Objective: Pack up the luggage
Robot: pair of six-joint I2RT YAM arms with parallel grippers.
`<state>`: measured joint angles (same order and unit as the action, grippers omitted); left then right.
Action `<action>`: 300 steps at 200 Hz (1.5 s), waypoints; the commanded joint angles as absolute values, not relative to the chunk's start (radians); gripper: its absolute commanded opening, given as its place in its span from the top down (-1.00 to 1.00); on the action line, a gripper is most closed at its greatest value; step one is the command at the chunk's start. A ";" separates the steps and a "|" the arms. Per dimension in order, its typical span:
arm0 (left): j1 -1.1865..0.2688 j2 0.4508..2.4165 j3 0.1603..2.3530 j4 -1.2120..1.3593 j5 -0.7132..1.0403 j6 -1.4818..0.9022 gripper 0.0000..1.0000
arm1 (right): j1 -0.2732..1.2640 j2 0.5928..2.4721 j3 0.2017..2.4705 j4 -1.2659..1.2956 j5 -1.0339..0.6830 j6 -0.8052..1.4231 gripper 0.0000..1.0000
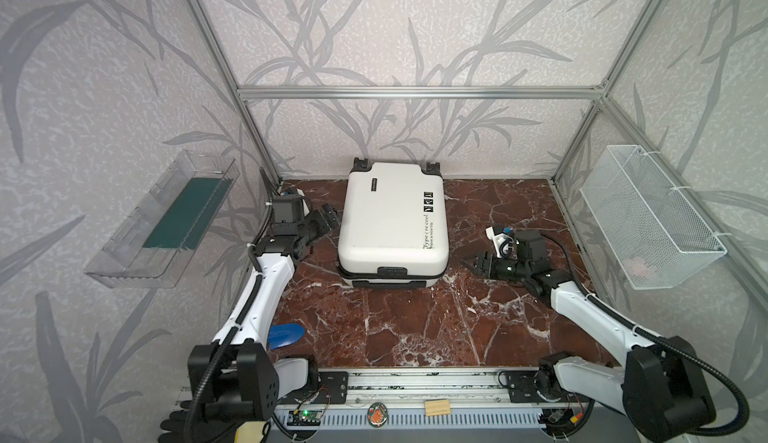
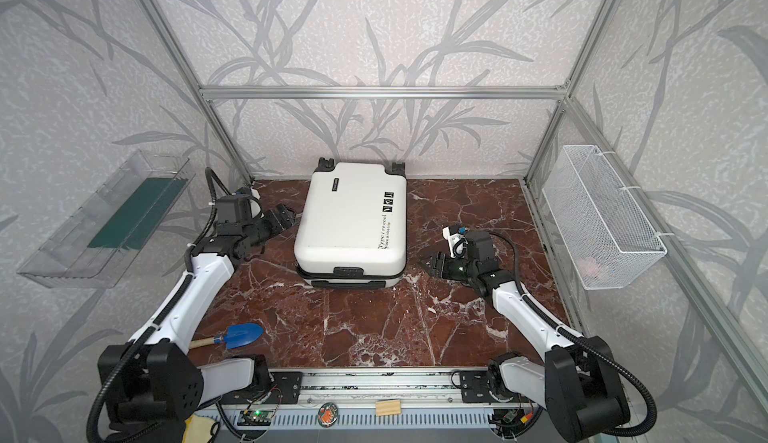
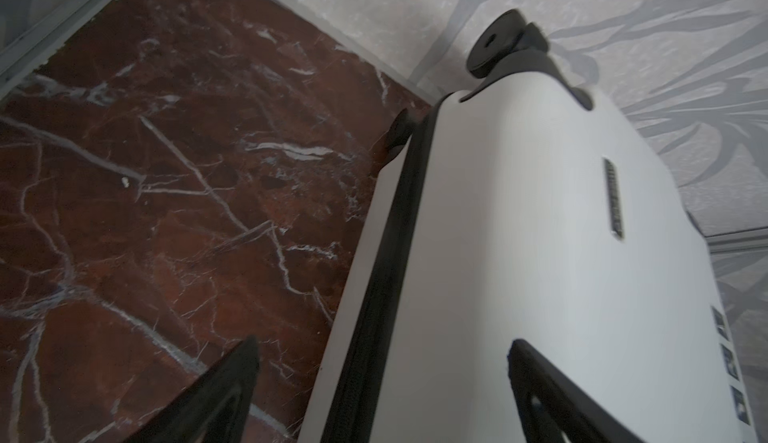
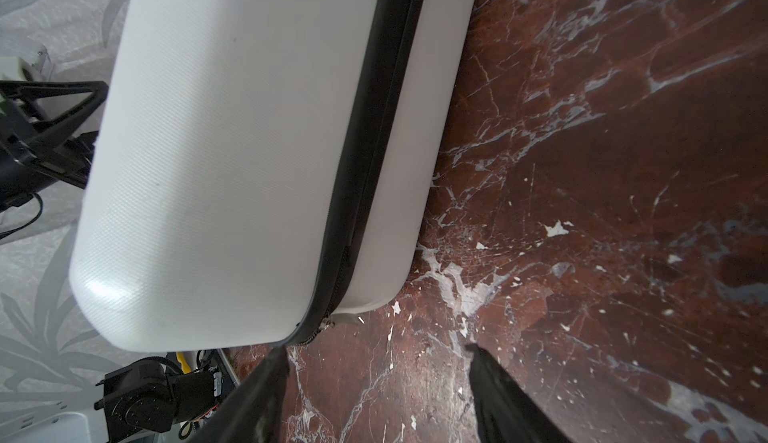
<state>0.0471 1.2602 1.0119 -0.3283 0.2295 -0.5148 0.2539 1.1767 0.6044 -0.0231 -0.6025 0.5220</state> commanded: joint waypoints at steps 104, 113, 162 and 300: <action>0.075 1.432 1.006 -0.411 0.281 -0.514 -0.87 | 0.248 1.273 0.646 0.005 -0.606 0.491 -0.19; 0.066 1.434 1.003 -0.409 0.289 -0.514 -0.87 | 0.248 1.280 0.652 0.006 -0.604 0.489 -0.18; -0.021 1.432 0.994 -0.367 0.285 -0.529 -0.87 | 0.232 1.291 0.688 -0.020 -0.589 0.481 -0.16; 0.072 1.236 0.899 -0.388 0.140 -0.556 -0.88 | 0.249 1.182 0.718 -0.142 -0.539 0.402 -0.09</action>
<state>0.0597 1.2938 0.9134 -0.3733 0.1612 -0.5385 0.2359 1.2537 0.7231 -0.1055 -0.5655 0.4427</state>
